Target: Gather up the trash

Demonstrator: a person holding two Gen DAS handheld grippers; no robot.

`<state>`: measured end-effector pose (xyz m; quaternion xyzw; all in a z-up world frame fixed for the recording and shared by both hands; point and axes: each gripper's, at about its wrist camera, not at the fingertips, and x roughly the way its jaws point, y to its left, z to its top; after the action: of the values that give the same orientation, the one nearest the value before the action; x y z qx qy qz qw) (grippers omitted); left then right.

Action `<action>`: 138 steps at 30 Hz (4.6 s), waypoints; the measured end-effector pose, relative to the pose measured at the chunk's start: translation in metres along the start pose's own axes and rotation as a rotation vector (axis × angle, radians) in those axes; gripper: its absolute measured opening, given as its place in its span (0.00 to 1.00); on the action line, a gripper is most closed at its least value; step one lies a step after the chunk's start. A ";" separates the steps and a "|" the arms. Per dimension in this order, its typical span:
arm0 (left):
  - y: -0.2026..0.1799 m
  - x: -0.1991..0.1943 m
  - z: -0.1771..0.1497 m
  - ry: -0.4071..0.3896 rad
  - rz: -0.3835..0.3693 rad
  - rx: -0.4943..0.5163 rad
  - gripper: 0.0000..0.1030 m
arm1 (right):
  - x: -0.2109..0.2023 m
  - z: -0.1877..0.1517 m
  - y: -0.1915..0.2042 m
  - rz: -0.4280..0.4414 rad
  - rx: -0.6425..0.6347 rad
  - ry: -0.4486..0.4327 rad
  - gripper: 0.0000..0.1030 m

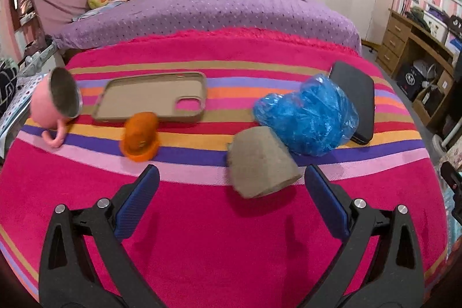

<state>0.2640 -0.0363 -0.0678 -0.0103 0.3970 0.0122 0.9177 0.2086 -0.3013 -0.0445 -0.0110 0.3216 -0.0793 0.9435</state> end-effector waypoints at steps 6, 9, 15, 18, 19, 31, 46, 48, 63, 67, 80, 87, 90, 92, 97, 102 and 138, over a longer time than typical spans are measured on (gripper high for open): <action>-0.010 0.019 0.002 0.063 -0.061 0.021 0.52 | 0.001 -0.001 0.003 0.021 0.016 0.004 0.94; -0.002 0.012 0.001 0.044 -0.089 0.008 0.44 | -0.001 -0.001 0.010 0.033 0.009 0.005 0.94; 0.031 -0.024 -0.003 -0.028 -0.085 -0.018 0.40 | -0.012 -0.003 0.037 0.082 -0.022 -0.012 0.94; 0.055 -0.038 -0.003 -0.065 -0.056 -0.040 0.35 | -0.019 -0.003 0.063 0.120 -0.053 -0.032 0.94; 0.064 -0.040 -0.002 -0.069 -0.042 -0.045 0.29 | -0.019 -0.002 0.075 0.138 -0.065 -0.034 0.94; 0.145 -0.040 0.006 -0.050 -0.043 -0.136 0.24 | 0.018 0.038 0.192 0.244 -0.247 -0.003 0.70; 0.200 -0.051 -0.007 -0.062 0.005 -0.224 0.82 | -0.028 0.019 0.127 0.247 -0.123 -0.033 0.21; 0.203 -0.049 -0.009 -0.052 0.001 -0.230 0.84 | -0.033 0.009 0.117 0.241 -0.106 -0.024 0.21; 0.150 0.004 -0.011 0.031 0.034 -0.035 0.79 | -0.025 -0.025 0.088 0.266 -0.047 0.006 0.21; 0.142 0.010 -0.011 0.054 0.023 0.008 0.55 | -0.029 -0.024 0.086 0.270 -0.050 -0.010 0.21; 0.106 -0.034 -0.025 -0.022 0.041 -0.009 0.52 | -0.038 -0.020 0.064 0.298 -0.023 -0.051 0.21; 0.047 -0.077 -0.036 -0.106 0.033 0.023 0.52 | -0.052 -0.018 0.044 0.321 -0.011 -0.091 0.21; 0.020 -0.092 -0.047 -0.124 0.005 0.019 0.52 | -0.057 -0.019 0.030 0.315 -0.011 -0.101 0.21; -0.003 -0.098 -0.054 -0.129 -0.003 0.034 0.52 | -0.062 -0.020 0.016 0.306 0.002 -0.112 0.21; -0.050 -0.110 -0.064 -0.145 -0.018 0.064 0.52 | -0.073 -0.025 -0.027 0.273 0.037 -0.131 0.21; -0.088 -0.121 -0.073 -0.157 -0.052 0.098 0.52 | -0.081 -0.032 -0.075 0.216 0.058 -0.134 0.21; -0.368 -0.123 -0.130 -0.104 -0.367 0.359 0.53 | -0.103 -0.118 -0.298 -0.070 0.231 -0.080 0.21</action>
<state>0.0968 -0.4095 -0.0639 0.0813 0.3368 -0.2247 0.9108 0.0138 -0.5757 -0.0547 0.0834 0.2717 -0.1482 0.9472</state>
